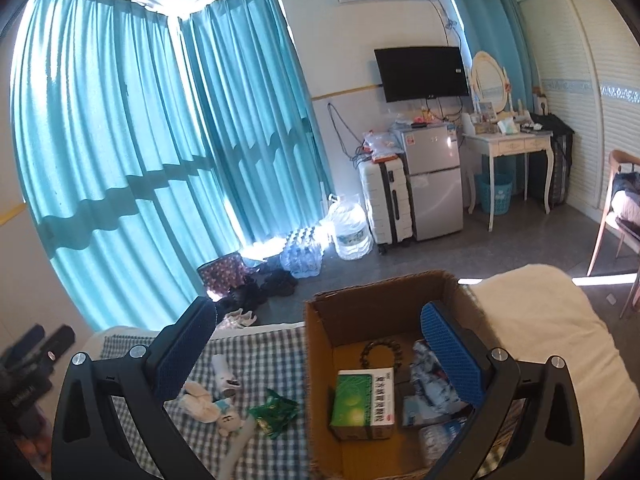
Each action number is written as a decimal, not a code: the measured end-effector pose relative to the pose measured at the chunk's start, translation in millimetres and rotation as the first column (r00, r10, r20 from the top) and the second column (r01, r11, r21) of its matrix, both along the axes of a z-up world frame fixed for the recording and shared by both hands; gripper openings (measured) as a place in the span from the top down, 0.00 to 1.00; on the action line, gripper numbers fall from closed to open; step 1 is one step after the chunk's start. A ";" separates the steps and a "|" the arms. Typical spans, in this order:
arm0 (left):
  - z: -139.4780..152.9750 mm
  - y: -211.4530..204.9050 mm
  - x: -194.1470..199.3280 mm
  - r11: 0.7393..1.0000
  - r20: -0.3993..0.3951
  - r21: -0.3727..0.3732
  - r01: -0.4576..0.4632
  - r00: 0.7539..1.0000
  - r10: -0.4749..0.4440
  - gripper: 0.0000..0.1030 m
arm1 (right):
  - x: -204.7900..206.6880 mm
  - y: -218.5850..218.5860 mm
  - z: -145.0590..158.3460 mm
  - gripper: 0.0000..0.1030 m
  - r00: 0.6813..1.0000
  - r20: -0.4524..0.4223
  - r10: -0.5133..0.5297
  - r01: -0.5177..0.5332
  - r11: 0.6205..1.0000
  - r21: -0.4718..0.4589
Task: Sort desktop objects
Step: 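Move both open tools back over the remaining items on the bedspread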
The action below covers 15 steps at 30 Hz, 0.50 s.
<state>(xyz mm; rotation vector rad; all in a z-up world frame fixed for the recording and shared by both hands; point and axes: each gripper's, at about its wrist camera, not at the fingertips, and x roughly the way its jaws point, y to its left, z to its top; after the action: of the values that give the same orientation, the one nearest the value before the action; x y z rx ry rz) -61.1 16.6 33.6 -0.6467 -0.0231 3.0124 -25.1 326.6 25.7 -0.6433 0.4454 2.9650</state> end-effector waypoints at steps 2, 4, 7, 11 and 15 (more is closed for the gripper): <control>-1.8 -8.0 0.3 1.000 0.009 0.009 -0.007 1.000 0.007 0.00 | -2.4 -10.7 3.9 0.00 1.000 -0.005 0.011 -0.011 0.999 -0.035; -3.1 -15.9 0.4 1.000 0.009 0.005 -0.014 1.000 0.014 0.00 | -6.1 -25.1 5.5 0.00 0.999 -0.001 0.032 -0.032 0.998 -0.045; -6.7 -28.7 -1.7 1.000 0.014 -0.001 -0.025 1.000 0.025 0.00 | -10.3 -52.9 9.8 0.00 0.998 0.023 0.062 -0.062 0.998 0.017; -15.6 -45.7 -6.3 0.999 0.024 0.014 -0.045 0.999 0.045 0.00 | -13.1 -81.0 12.7 0.00 0.997 0.040 0.071 -0.074 0.995 0.071; -28.8 -60.5 -16.4 0.998 0.038 0.037 -0.047 0.998 0.046 0.00 | -21.5 -102.8 2.8 0.00 0.987 0.030 0.155 -0.157 0.985 0.067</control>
<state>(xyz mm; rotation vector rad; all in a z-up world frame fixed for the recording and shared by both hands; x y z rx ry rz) -77.6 -43.9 4.8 -0.7079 -0.0981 3.0362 -46.6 223.9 28.4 -0.7389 0.3012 3.0987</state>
